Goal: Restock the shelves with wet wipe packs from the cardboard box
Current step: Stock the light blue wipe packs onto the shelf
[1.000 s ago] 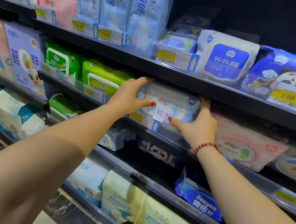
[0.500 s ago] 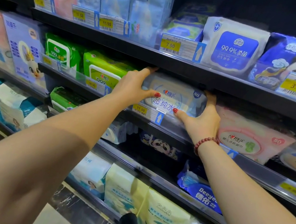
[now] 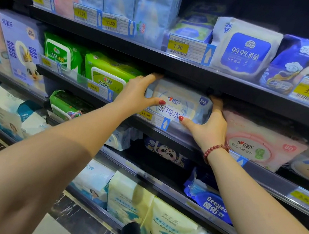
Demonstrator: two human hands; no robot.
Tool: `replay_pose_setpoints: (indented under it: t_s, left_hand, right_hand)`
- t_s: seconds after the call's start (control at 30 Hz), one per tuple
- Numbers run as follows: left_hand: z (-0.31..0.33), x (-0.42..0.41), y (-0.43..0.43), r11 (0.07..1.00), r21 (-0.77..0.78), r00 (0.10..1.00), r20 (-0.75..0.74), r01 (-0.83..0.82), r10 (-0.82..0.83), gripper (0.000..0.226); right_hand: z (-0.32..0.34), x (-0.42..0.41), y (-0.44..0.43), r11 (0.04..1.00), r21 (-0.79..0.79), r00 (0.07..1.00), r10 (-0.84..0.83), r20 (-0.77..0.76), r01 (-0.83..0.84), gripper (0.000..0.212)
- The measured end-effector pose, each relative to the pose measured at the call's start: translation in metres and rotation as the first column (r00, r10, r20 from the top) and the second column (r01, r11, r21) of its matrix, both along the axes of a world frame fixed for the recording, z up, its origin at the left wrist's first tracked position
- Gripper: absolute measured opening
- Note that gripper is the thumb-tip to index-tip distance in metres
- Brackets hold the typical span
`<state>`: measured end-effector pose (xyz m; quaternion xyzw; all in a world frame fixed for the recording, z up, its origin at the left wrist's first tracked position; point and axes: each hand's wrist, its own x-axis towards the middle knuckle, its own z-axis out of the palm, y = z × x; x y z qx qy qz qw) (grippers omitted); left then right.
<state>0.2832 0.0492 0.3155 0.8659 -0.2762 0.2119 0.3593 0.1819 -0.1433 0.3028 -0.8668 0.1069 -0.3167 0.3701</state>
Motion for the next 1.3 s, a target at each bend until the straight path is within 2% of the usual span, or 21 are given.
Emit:
replay_pose_setpoints:
  t_s: [0.1,0.23,0.43,0.53,0.63,0.7,0.77,0.93,1.1,1.3]
  left_hand:
    - [-0.005,-0.004,0.004,1.000,-0.013,1.000,-0.026,0.016,-0.016,0.077]
    - [-0.010,-0.005,0.009,0.997,-0.072,0.997,-0.072,0.032,-0.037,0.062]
    - [-0.007,-0.014,0.009,0.997,-0.065,0.991,-0.129,0.031,-0.039,0.060]
    - [-0.002,-0.024,0.008,1.000,0.009,0.990,-0.140,0.008,-0.007,0.063]
    - [0.008,-0.036,0.006,0.981,0.192,0.992,-0.106,-0.042,0.064,0.068]
    - [0.016,-0.046,0.007,0.951,0.301,0.991,-0.092,-0.062,0.094,0.070]
    - [0.024,-0.056,0.011,0.934,0.341,0.990,-0.061,-0.102,0.130,0.066]
    - [0.041,-0.083,0.019,0.925,0.349,0.989,0.077,-0.148,0.129,0.053]
    - [0.071,-0.115,0.011,0.931,0.345,0.975,0.220,-0.117,0.041,0.057]
    - [0.116,-0.149,-0.010,0.925,0.365,0.918,0.393,-0.110,-0.046,0.055]
  right_hand:
    - [-0.003,-0.005,-0.004,0.999,-0.028,0.999,0.046,0.001,-0.046,0.077]
    - [-0.006,-0.008,-0.008,0.996,-0.010,0.994,0.095,0.048,-0.094,0.053]
    - [-0.004,-0.010,-0.006,0.993,-0.088,0.997,0.072,-0.010,-0.073,0.052]
    - [0.000,-0.014,-0.002,0.985,-0.164,0.995,0.036,-0.090,-0.051,0.055]
    - [0.009,-0.022,0.000,0.964,-0.259,0.982,0.009,-0.187,-0.058,0.055]
    - [0.020,-0.032,-0.003,0.932,-0.352,0.962,-0.017,-0.272,-0.083,0.056]
    - [0.032,-0.045,-0.007,0.882,-0.459,0.947,-0.057,-0.318,-0.101,0.060]
    - [0.055,-0.084,-0.004,0.777,-0.625,0.975,-0.078,-0.208,-0.071,0.056]
    - [0.084,-0.122,-0.008,0.604,-0.797,0.997,-0.058,-0.057,-0.010,0.056]
    - [0.132,-0.165,-0.025,0.559,-0.820,0.992,-0.092,0.086,0.122,0.051]
